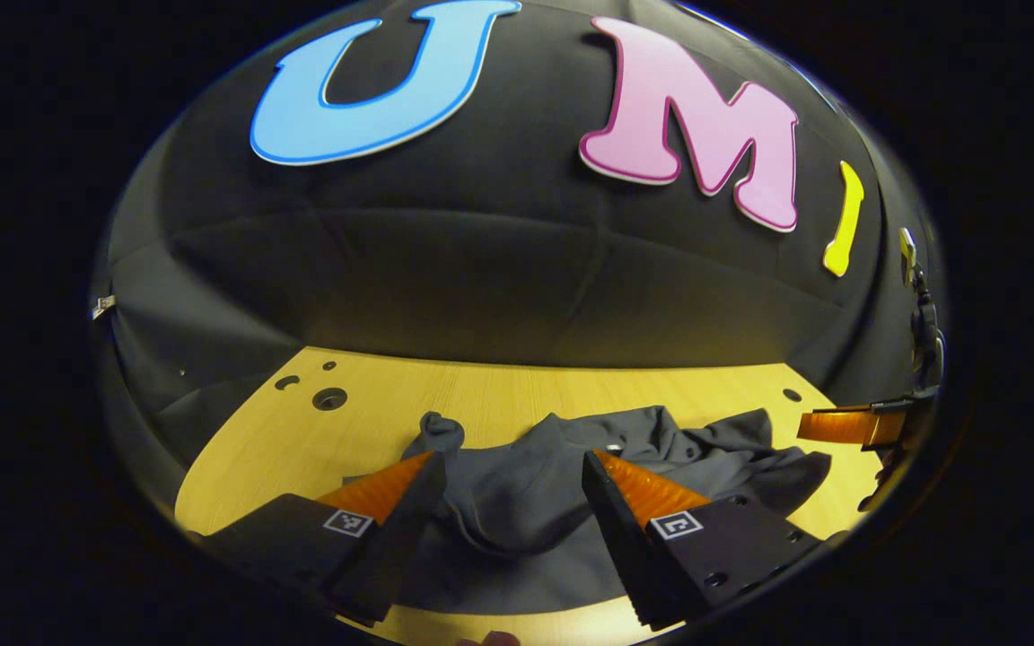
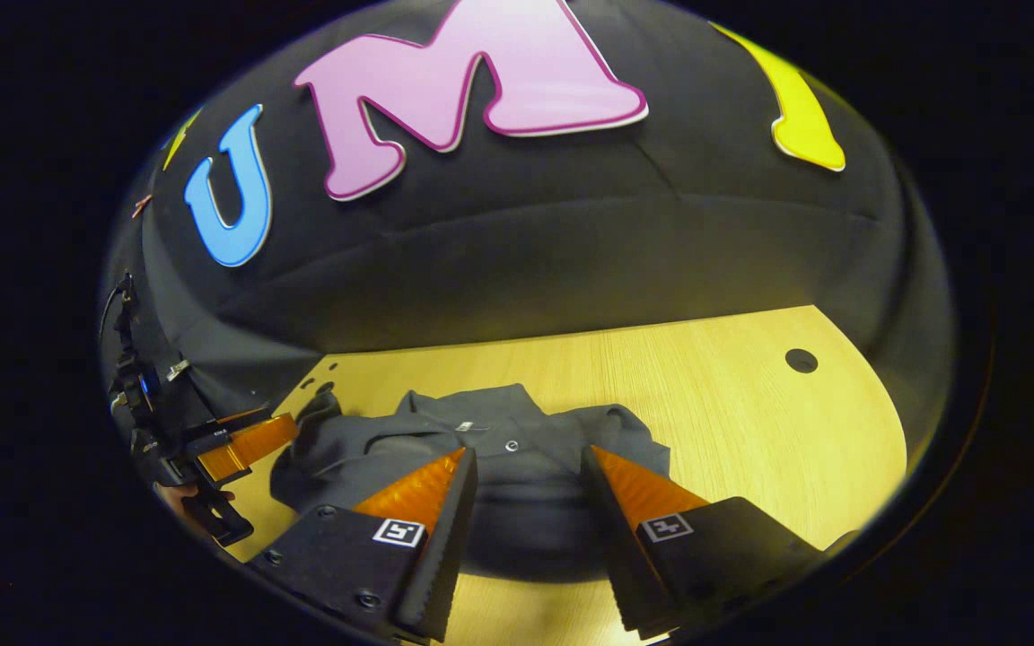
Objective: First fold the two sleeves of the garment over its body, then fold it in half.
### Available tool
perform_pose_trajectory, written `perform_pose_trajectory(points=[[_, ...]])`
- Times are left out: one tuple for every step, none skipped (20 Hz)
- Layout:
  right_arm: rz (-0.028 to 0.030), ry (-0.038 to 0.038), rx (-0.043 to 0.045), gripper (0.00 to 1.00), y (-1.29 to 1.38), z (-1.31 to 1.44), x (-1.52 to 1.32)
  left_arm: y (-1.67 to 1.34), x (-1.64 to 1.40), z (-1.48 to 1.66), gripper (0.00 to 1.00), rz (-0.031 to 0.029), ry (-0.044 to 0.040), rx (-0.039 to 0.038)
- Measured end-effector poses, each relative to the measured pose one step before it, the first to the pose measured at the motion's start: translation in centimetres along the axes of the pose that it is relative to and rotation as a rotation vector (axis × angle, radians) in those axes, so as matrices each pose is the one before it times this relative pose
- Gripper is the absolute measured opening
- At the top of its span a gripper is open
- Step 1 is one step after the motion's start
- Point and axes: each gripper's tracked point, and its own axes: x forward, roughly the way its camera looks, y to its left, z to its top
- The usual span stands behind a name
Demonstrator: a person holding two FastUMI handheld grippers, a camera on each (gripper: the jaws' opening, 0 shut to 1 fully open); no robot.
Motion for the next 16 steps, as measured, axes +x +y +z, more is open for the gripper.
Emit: perform_pose_trajectory(points=[[0.00388,-0.0079,-0.00652,0.72,0.379,0.28,-1.362,-0.49,-1.6,0.786,0.96,-0.01055,-0.01864,-0.00817],[0.00278,-0.00968,-0.00617,0.72,0.333,0.307,-1.353,-0.323,-1.285,0.781,0.96,-0.00942,-0.01831,0.00063],[0.00032,-0.01311,-0.00449,0.72,0.254,0.437,-1.368,-0.277,-1.43,0.618,0.96,-0.00507,-0.01634,0.00774],[0.00008,-0.01415,-0.00231,0.72,0.316,0.32,-1.294,-0.026,-1.299,0.584,0.96,0.00417,-0.01529,0.01087],[0.00045,-0.01122,-0.0033,0.72,0.202,0.371,-1.288,-0.183,-1.309,0.383,0.96,-0.00041,-0.01263,0.00318],[0.00089,-0.00919,-0.00491,0.72,0.11,0.299,-1.194,-0.407,-1.182,0.459,0.96,-0.00806,-0.00772,-0.00402],[-0.00173,-0.00975,-0.00816,0.72,0.047,0.348,-1.024,-0.422,-1.266,0.182,0.96,-0.00454,-0.00686,-0.00494],[-0.0019,-0.00959,-0.00611,0.72,0.148,0.299,-0.992,-0.271,-1.228,0.291,0.96,-0.00273,-0.00548,-0.0035],[-0.00242,-0.00979,-0.00364,0.72,0.117,0.355,-0.949,-0.15,-1.24,0.192,0.96,0.002,-0.00862,-0.00074],[-0.00166,-0.01001,-0.0019,0.72,0.176,0.22,-0.86,-0.093,-1.178,0.267,0.96,0.00237,-0.00795,-0.00247],[-0.00082,-0.01261,-0.00261,0.72,0.17,0.326,-0.843,-0.226,-1.074,0.01,0.96,-0.00069,-0.00772,-0.00298],[-0.00092,-0.01541,-0.00601,0.72,0.261,0.331,-0.829,-0.218,-1.059,0.127,0.96,-0.00538,-0.00379,0.00127],[0.0042,-0.00828,-0.00997,0.72,0.321,0.18,-0.855,-0.13,-0.956,-0.043,0.96,-0.007,-0.00272,0.00689],[0.00677,-0.00479,-0.01418,0.72,0.396,-0.053,-0.972,0.013,-0.929,0.105,0.96,-0.00719,-0.00044,0.01128],[0.00947,0.00127,-0.01607,0.72,0.426,-0.153,-0.812,-0.052,-0.919,-0.109,0.96,-0.00524,0.00075,0.01288],[0.00583,0.00645,-0.01298,0.72,0.455,-0.39,-0.843,0.114,-0.883,-0.148,0.96,-0.00341,0.00166,0.01392]])
